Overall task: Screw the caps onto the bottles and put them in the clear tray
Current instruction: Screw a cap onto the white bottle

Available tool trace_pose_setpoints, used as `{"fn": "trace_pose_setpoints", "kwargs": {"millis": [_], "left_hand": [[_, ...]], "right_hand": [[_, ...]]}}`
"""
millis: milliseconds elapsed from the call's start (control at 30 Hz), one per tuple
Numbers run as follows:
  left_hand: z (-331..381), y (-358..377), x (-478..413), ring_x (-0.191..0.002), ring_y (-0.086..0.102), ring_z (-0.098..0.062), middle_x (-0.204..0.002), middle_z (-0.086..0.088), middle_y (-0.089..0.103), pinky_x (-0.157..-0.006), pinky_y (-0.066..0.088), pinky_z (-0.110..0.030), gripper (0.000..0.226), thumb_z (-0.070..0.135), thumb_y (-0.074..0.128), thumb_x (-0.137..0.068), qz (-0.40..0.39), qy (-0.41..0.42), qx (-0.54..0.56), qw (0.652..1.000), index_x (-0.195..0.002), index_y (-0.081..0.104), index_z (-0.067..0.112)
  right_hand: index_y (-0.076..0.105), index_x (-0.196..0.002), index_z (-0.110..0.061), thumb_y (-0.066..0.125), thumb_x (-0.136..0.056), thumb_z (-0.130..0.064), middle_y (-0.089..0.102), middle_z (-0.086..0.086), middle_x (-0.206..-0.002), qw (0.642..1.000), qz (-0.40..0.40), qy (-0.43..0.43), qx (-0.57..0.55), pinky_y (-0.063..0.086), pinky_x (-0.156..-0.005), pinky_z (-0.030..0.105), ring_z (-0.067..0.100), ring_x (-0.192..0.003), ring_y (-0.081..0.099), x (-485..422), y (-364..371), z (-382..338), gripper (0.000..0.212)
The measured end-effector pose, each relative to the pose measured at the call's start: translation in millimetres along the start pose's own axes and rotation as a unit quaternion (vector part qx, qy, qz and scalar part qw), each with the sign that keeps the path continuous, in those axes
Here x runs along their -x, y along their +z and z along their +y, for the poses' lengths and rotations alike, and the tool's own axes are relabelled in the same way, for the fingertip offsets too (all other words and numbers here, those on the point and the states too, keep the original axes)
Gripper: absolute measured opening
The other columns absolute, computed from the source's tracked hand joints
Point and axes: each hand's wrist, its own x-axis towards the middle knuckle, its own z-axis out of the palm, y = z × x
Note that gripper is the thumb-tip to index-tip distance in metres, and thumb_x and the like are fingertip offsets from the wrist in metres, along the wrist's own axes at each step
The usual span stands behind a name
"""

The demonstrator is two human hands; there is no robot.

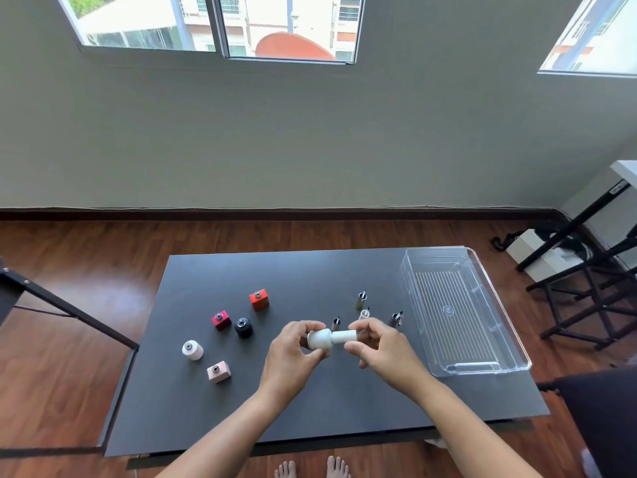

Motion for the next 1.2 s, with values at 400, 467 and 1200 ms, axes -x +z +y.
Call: {"fn": "trace_pose_setpoints", "kwargs": {"millis": [400,467,1200], "left_hand": [[3,-2,1,-0.084,0.061,0.002,-0.099,0.019,0.065,-0.073,0.046,-0.010,0.036,0.017,0.080,-0.069,-0.005,0.004,-0.007,1.000,-0.094,0.066,0.037],[3,-2,1,-0.084,0.061,0.002,-0.099,0.020,0.064,-0.073,0.046,-0.011,0.035,0.017,0.080,-0.069,-0.008,0.004,-0.007,1.000,-0.094,0.066,0.038],[2,5,4,-0.082,0.062,-0.001,-0.096,0.022,0.064,-0.072,0.044,-0.009,0.037,0.017,0.080,-0.066,-0.021,0.021,-0.022,0.999,-0.089,0.065,0.041]], "right_hand": [[0.057,-0.113,-0.044,0.076,-0.076,-0.035,0.066,-0.011,-0.085,0.999,0.004,-0.005,0.039,0.052,-0.077,0.023,0.009,-0.070,0.064,1,0,0,0.042],[0.062,-0.103,-0.045,0.075,-0.078,-0.021,0.066,-0.009,-0.082,0.999,0.008,-0.022,0.032,0.054,-0.074,0.024,0.010,-0.067,0.066,2,0,-3,0.036],[0.066,-0.079,-0.030,0.056,-0.088,-0.054,0.073,-0.006,-0.068,0.998,-0.013,0.010,0.062,0.053,-0.062,0.026,0.015,-0.051,0.067,7,-2,-11,0.028]]}}
